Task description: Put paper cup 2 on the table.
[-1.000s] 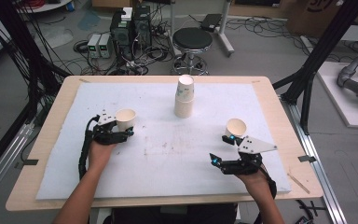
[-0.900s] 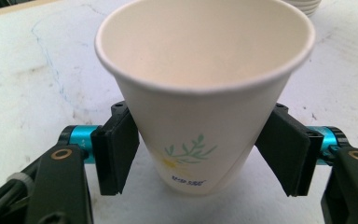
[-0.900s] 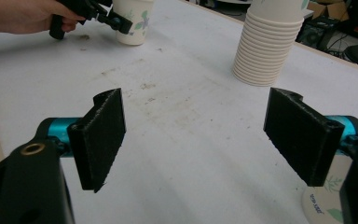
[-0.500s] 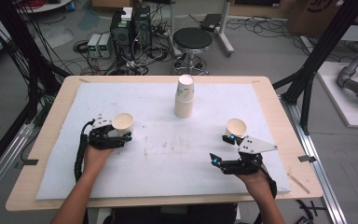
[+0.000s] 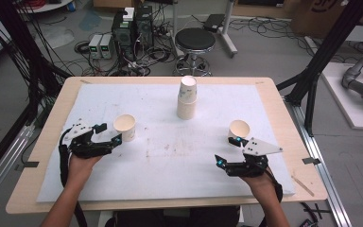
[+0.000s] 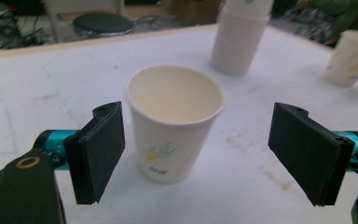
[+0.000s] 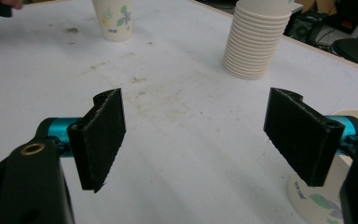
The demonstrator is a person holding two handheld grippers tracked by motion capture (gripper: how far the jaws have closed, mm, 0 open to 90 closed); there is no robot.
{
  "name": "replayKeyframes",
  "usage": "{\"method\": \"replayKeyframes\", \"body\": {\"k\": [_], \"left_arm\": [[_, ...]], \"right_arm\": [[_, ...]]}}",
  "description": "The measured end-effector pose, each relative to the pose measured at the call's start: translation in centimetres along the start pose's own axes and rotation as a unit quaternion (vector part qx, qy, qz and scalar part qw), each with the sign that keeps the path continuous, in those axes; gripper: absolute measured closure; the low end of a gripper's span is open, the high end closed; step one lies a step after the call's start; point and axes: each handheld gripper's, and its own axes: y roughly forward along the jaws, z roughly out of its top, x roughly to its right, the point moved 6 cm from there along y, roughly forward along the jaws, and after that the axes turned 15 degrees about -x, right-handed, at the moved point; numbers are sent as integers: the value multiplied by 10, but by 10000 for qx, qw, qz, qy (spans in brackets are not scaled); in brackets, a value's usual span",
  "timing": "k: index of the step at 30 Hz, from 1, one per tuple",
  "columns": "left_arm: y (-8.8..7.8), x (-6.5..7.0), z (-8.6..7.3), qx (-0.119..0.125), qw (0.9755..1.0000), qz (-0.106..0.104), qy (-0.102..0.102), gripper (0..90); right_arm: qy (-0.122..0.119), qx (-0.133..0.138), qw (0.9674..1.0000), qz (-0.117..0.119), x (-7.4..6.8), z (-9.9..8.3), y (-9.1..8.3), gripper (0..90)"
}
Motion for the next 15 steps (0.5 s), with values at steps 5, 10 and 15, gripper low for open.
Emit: {"method": "replayKeyframes", "body": {"k": [5, 10, 15], "left_arm": [[-13, 14, 5, 404, 9989, -190, 159, 172], [-25, 29, 9, 712, 9966, -290, 309, 168], [-29, 37, 7, 705, 9961, -362, 395, 163]], "right_arm": [[78, 22, 9999, -95, 4, 0, -2, 209], [157, 76, 9997, -191, 9, -2, -8, 209], [212, 56, 9995, -211, 8, -6, -10, 209]]}}
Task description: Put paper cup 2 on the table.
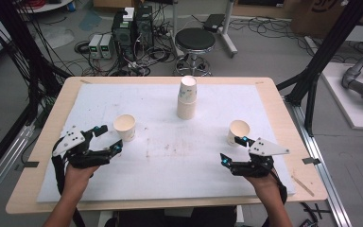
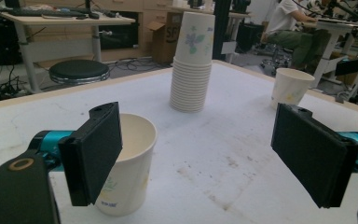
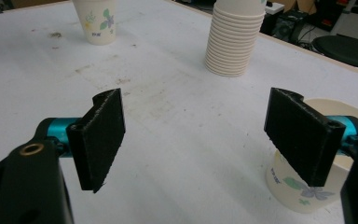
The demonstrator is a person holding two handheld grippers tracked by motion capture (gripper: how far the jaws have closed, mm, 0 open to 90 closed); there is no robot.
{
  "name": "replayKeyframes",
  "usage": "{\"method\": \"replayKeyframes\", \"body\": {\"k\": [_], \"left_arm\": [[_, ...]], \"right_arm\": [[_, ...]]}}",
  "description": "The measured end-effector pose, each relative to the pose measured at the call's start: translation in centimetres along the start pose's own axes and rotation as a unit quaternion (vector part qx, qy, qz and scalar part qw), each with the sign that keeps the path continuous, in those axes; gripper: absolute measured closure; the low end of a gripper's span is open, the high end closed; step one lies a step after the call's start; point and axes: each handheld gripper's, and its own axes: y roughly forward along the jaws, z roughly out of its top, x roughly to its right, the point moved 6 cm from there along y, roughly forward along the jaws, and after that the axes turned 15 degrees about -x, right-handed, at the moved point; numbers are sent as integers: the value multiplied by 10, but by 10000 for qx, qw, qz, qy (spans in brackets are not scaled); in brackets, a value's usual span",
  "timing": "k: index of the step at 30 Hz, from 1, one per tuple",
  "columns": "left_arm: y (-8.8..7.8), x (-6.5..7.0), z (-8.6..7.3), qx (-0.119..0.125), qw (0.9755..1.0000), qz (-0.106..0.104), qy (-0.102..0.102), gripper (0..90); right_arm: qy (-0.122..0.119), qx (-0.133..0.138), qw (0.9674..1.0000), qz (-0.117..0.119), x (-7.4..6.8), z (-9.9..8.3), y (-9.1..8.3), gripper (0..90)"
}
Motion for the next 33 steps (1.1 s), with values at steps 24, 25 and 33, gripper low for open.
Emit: {"method": "replayKeyframes", "body": {"k": [24, 25, 33], "left_arm": [[-6, 14, -15, 56, 9999, 14, 140, 166], [-6, 14, -15, 50, 9999, 29, 144, 167], [-6, 12, -17, 26, 9999, 49, 132, 167]], "right_arm": [[62, 32, 9998, -164, -6, -9, -13, 208], [41, 35, 9999, -160, -6, -9, -13, 208], [11, 22, 9999, -137, -8, -8, -11, 208]]}}
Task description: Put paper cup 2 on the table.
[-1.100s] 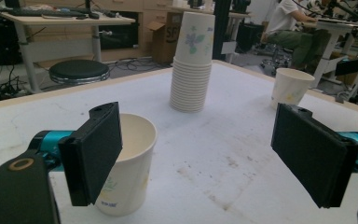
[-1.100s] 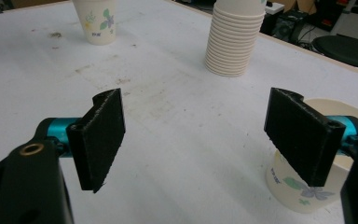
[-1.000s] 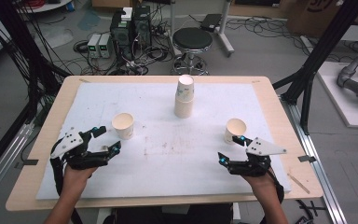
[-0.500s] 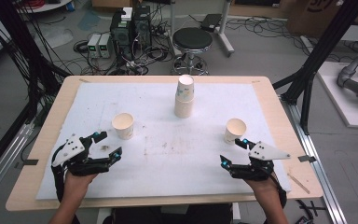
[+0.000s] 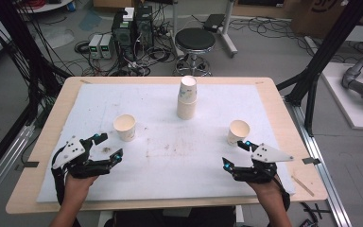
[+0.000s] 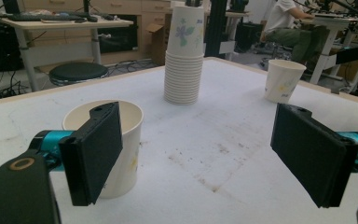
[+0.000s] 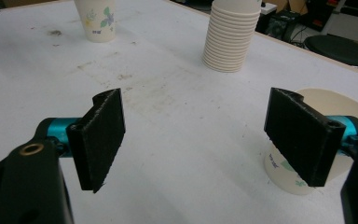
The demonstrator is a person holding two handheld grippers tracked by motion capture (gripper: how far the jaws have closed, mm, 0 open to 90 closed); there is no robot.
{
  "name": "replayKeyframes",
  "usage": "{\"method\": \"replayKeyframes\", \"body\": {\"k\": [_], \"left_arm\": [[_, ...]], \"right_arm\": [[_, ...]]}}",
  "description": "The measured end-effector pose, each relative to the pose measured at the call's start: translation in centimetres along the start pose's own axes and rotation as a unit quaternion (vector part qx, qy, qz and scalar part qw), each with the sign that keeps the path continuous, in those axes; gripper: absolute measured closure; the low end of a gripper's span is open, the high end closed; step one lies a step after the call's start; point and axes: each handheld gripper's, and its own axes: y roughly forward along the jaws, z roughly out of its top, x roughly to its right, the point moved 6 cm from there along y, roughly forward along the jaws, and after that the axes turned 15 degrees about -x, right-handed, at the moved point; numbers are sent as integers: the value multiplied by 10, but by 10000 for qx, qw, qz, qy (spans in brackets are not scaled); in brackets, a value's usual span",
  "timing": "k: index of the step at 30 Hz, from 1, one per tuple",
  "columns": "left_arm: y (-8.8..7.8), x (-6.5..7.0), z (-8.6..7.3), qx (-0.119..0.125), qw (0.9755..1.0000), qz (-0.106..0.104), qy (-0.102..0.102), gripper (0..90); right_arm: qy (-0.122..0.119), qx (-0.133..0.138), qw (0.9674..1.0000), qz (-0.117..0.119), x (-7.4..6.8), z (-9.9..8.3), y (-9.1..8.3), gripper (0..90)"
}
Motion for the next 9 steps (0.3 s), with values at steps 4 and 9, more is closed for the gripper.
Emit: {"method": "replayKeyframes", "body": {"k": [4, 9], "left_arm": [[1, 0, -1, -2, 10000, 18, -13, 167], [1, 0, -1, -18, 10000, 29, -15, 168]], "right_arm": [[31, -11, 10000, 8, 0, 0, 0, 208], [7, 1, 10000, 19, 1, -1, 0, 208]]}}
